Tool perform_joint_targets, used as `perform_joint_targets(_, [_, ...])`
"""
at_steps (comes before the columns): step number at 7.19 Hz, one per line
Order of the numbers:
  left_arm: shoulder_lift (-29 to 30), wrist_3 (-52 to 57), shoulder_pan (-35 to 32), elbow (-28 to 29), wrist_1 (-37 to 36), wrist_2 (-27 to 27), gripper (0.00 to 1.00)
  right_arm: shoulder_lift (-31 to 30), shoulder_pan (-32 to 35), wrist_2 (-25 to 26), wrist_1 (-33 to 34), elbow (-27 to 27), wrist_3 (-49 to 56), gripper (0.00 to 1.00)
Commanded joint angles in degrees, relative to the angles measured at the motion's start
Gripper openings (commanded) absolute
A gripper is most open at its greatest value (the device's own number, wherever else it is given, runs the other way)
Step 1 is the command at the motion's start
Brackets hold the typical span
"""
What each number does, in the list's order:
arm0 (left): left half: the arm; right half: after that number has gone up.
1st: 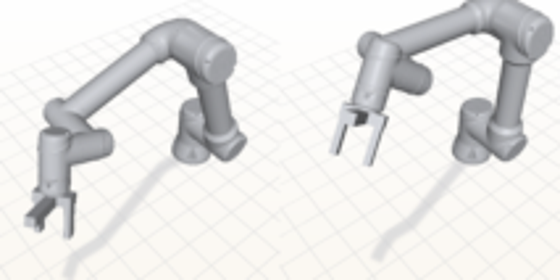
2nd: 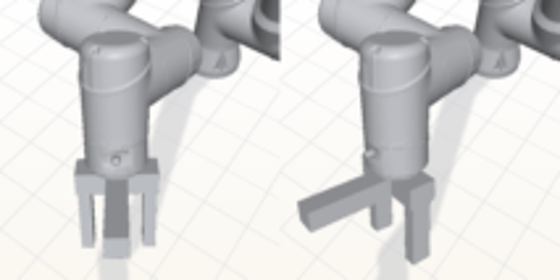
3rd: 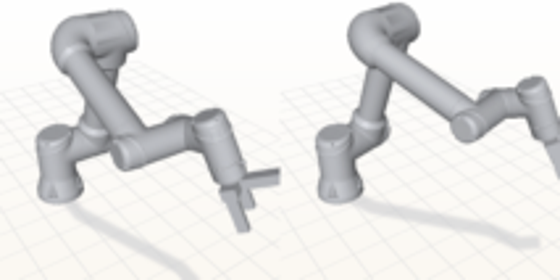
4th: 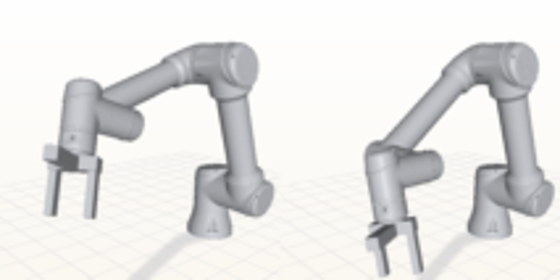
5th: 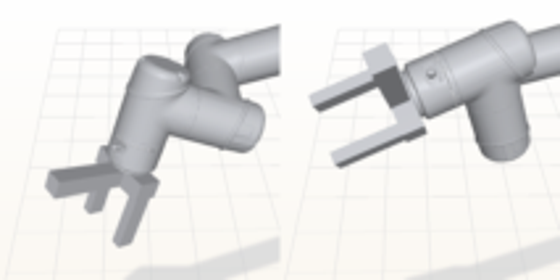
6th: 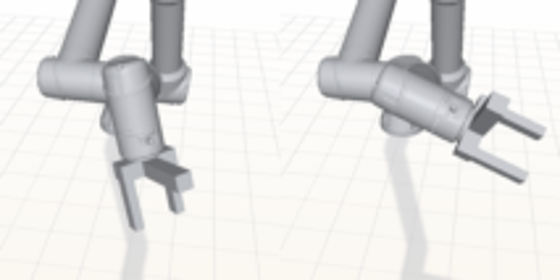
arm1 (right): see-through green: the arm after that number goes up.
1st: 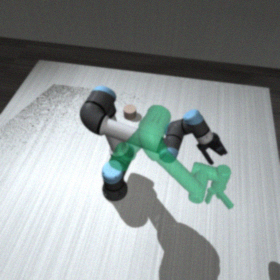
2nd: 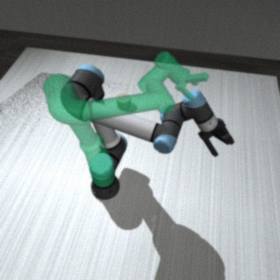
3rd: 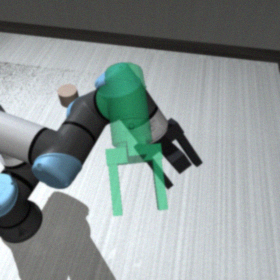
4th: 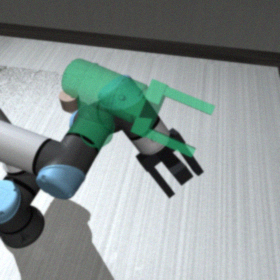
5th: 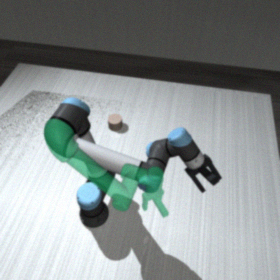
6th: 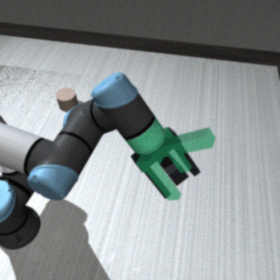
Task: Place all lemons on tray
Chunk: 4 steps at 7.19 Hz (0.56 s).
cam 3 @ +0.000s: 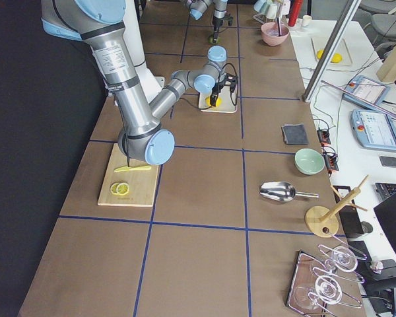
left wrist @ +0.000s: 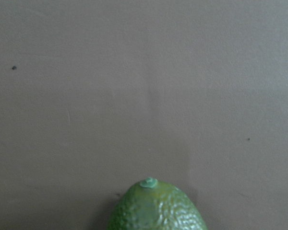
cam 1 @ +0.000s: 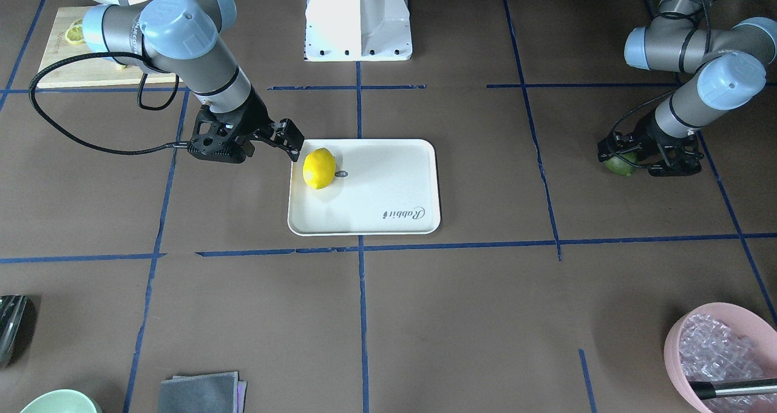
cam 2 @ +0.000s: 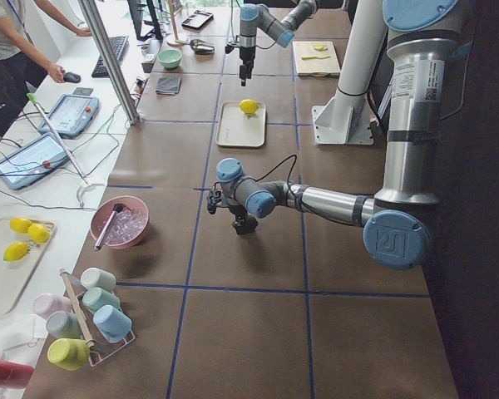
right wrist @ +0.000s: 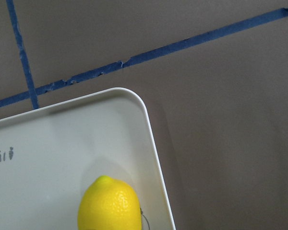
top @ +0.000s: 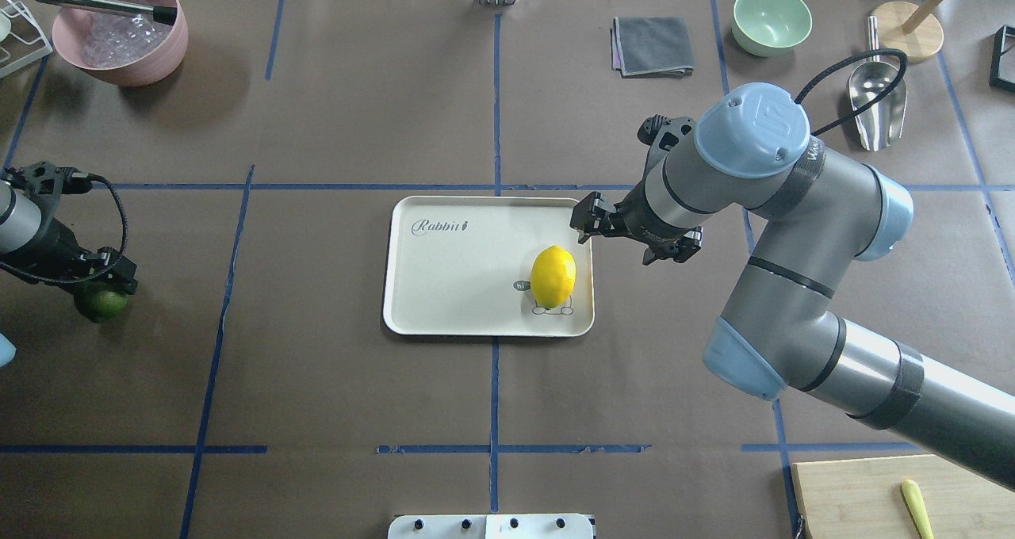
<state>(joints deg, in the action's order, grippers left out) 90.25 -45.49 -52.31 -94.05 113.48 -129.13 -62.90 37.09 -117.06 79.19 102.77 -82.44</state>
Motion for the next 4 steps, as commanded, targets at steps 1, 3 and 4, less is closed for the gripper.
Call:
perform_joint_targets(1, [-0.1, -0.3, 0.1, -0.4, 0.0, -0.1, 0.22, 0.1, 0.3, -0.2, 0.0, 0.0, 0.0, 1.00])
perform_joint_targets(3, [3.0, -1.8, 0.1, -4.5, -0.8, -1.5, 0.00, -0.3, 3.8, -3.8, 0.1, 0.3, 0.7, 1.00])
perform_joint_targets(4, [7.9, -7.7, 0.1, -4.9, -1.0, -2.4, 0.00, -2.5, 4.6, -3.8, 0.1, 1.8, 3.3, 1.00])
